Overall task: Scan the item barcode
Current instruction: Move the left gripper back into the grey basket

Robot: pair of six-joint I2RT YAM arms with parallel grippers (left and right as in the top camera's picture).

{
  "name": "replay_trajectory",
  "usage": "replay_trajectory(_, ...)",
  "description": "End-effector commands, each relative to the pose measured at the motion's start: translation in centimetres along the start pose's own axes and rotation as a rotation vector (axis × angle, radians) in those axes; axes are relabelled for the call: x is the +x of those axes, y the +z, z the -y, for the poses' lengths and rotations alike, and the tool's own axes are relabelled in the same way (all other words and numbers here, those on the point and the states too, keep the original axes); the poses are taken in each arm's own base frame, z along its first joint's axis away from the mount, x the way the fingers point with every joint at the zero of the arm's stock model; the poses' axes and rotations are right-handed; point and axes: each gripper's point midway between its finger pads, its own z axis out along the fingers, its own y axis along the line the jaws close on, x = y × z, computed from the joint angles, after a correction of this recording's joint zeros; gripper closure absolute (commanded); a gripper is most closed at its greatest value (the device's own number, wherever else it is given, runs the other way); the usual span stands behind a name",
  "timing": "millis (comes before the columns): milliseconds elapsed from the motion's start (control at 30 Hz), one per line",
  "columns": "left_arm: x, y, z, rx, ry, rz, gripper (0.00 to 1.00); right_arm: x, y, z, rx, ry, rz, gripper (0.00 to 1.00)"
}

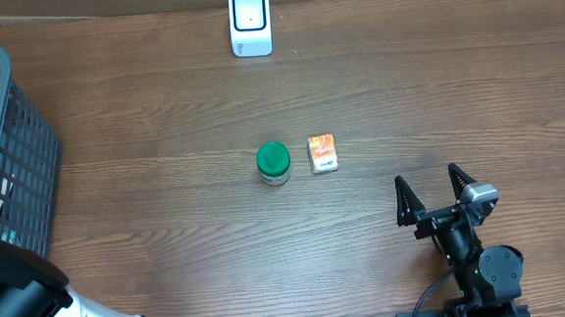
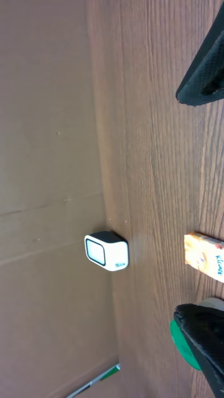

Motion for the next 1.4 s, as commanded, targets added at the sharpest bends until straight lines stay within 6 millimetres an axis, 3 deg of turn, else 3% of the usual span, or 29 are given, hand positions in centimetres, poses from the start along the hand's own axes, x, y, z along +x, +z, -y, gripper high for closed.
replay_trajectory(0,0.0,1.8,-0.2,-0.021,0.133,-0.037,0.0,0.2,0.0,0.2,0.007,-0.003,0.004,0.0)
replay_trajectory(167,-0.2,4.0,-0.6,-0.076,0.162,-0.076,0.04,0.2,0.0,0.2,0.007,-0.003,0.004,0.0)
replay_trajectory(267,-0.6,4.9,-1.3,-0.131,0.152,-0.075,0.0,0.2,0.0,0.2,0.007,-0.003,0.004,0.0)
replay_trajectory(733,-0.6,9.3,0.3,-0.124,0.237,-0.14,0.01,0.2,0.0,0.2,0.008,-0.003,0.004,0.0)
replay_trajectory(1133,-2.1,10.6,0.8,-0.117,0.219,-0.088,0.06,0.2,0.0,0.2,0.007,-0.003,0.004,0.0)
replay_trajectory(1267,-2.0,11.9,1.7,-0.076,0.222,-0.099,0.17,0.2,0.0,0.2,0.007,-0.003,0.004,0.0)
replay_trajectory(1367,-1.7,12.8,2.1,-0.066,0.226,-0.117,0.37,0.2,0.0,0.2,0.007,-0.003,0.004,0.0)
